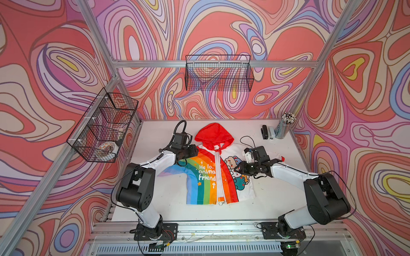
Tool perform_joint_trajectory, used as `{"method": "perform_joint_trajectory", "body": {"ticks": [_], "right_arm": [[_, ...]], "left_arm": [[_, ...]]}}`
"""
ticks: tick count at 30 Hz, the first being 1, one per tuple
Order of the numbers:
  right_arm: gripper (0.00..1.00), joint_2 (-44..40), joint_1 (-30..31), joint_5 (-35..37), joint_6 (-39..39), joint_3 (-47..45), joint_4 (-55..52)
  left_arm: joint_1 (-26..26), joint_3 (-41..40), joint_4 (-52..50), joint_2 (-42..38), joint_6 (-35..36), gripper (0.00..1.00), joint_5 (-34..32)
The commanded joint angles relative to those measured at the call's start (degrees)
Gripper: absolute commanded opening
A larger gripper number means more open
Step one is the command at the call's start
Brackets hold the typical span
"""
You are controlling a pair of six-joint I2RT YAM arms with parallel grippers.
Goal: Unzip the jacket
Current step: Smooth out the jacket at the center of the board.
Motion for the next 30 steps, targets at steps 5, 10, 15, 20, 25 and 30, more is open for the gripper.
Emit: {"method": "perform_joint_trajectory", "body": {"ticks": [5,10,15,20,25,30], "right_arm": [[0.38,3.47,0.57,3.31,1.27,-0.54,-1.54],[0.38,5.35,0.60,4.68,2.02,-0.50,-3.82],[0.36,5.43,0.64,8.29,3.32,-0.67,-6.81],[0.34,4.86,0.62,10.93,4.69,-1.35,-9.33],[0.33,3.98,0.60,10.72,5.39,-3.12,-9.37],[0.33,1.06,0.57,9.69,5.32,-3.83,-9.05]], "left_arm": [[-0.08,4.25,-3.96,6.63,-2.42,0.55,-2.88],[-0.07,5.52,-6.42,9.86,-3.55,0.54,-5.58],[0.12,6.98,-8.96,12.36,-4.53,0.54,-8.49],[1.14,7.28,-12.02,13.58,-5.86,0.53,-10.16],[2.17,6.98,-12.38,14.59,-6.08,0.53,-10.00],[2.63,6.66,-11.93,14.92,-5.89,0.53,-9.03]]}}
